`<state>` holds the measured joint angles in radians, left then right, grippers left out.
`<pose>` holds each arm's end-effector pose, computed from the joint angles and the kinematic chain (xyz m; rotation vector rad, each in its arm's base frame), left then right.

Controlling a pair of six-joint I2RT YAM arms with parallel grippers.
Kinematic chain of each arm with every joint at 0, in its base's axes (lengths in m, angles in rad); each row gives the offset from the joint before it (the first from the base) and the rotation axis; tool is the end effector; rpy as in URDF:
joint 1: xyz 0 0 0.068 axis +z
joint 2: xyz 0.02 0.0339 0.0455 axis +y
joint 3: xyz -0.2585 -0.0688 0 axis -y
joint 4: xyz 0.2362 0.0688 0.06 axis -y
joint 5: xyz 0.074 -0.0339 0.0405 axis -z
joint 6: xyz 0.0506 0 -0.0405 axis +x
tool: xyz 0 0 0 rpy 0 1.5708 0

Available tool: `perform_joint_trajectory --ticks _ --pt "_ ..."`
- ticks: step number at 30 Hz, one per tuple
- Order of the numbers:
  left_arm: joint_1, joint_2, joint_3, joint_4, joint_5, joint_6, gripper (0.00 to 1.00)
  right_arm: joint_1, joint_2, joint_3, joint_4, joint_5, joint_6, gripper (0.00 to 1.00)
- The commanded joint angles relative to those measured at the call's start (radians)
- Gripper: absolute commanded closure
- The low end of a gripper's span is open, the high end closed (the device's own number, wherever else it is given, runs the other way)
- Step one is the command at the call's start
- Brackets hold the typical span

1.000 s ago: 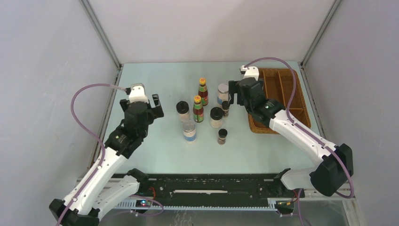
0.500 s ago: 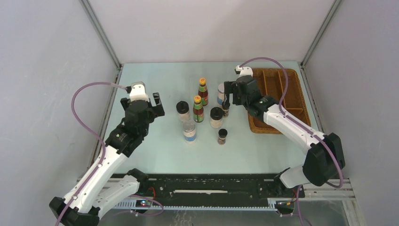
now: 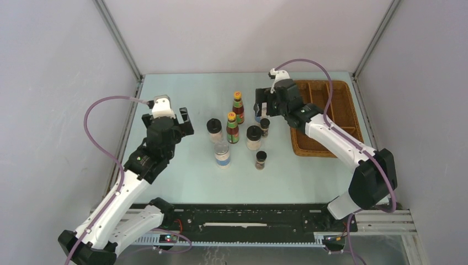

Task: Organize the condiment bottles
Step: Pick up the bottle from the center of the board.

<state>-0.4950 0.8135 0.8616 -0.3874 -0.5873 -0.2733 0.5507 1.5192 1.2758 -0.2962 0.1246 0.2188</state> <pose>0.1761 -0.0632 0.3340 -0.1847 1.8424 0.0275 0.3074 0.1814 0.3091 -0.2765 2.1050 0.3286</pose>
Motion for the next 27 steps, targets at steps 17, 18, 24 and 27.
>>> perform_joint_trajectory --ticks 17,18,24,27 --pt "-0.005 -0.059 -0.024 0.082 0.053 -0.057 0.00 0.068 0.173 0.292 -0.084 -0.031 -0.129 0.01" --pt "-0.005 -0.061 -0.026 0.085 0.056 -0.059 0.00 0.071 0.187 0.311 -0.089 -0.031 -0.135 0.01" --pt "-0.005 -0.070 -0.041 0.104 0.066 -0.068 0.00 0.081 0.256 0.366 -0.086 -0.038 -0.166 0.02" --pt "-0.005 -0.070 -0.047 0.111 0.071 -0.070 0.00 0.084 0.284 0.387 -0.075 -0.047 -0.181 0.02"
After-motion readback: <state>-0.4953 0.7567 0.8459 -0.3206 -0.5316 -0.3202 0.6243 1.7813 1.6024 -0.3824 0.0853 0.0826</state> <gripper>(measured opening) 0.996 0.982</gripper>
